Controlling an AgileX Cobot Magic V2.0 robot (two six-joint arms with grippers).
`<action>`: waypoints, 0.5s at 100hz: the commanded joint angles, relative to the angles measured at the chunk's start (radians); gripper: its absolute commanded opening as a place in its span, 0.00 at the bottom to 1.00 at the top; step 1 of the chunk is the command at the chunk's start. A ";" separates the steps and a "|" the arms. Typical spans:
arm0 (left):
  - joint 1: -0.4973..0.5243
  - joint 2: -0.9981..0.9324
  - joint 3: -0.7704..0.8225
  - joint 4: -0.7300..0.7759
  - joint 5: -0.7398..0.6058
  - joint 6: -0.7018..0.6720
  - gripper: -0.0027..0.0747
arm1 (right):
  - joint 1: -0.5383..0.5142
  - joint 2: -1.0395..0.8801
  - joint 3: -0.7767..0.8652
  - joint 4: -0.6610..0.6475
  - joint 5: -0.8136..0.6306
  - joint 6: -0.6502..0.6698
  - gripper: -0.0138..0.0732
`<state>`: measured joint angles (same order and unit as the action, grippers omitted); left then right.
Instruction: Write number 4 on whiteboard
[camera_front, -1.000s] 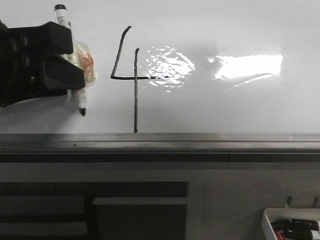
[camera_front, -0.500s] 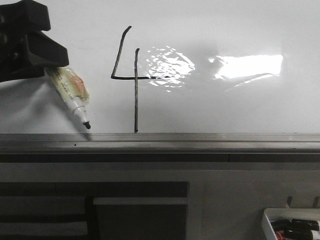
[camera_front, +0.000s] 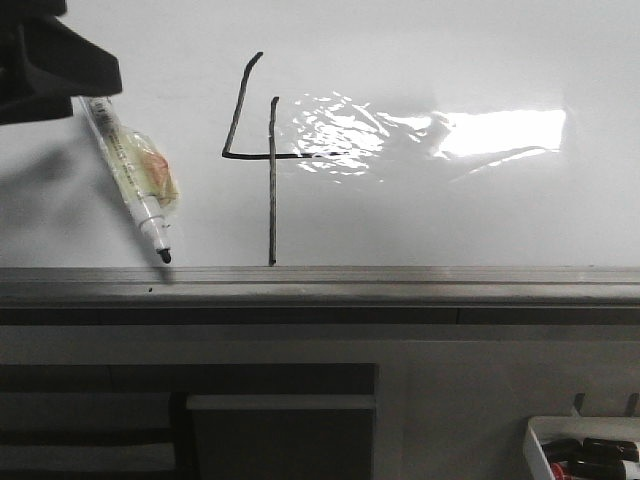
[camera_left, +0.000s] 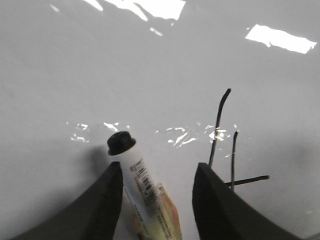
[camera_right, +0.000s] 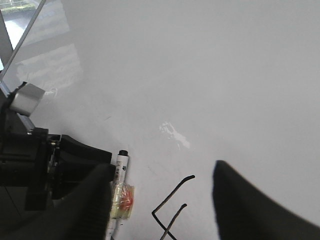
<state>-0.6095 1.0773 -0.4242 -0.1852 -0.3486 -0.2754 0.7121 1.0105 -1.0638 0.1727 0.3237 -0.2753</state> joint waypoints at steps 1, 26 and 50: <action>0.002 -0.091 -0.005 0.033 -0.034 0.002 0.43 | -0.008 -0.068 0.004 -0.021 -0.097 -0.011 0.28; 0.002 -0.361 0.088 0.065 -0.027 0.002 0.08 | -0.008 -0.279 0.180 -0.026 -0.161 -0.011 0.09; 0.002 -0.639 0.167 0.247 -0.027 0.002 0.01 | -0.008 -0.603 0.440 -0.040 -0.252 -0.011 0.09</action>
<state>-0.6095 0.5063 -0.2518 -0.0158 -0.3054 -0.2754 0.7121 0.5208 -0.6781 0.1454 0.1702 -0.2753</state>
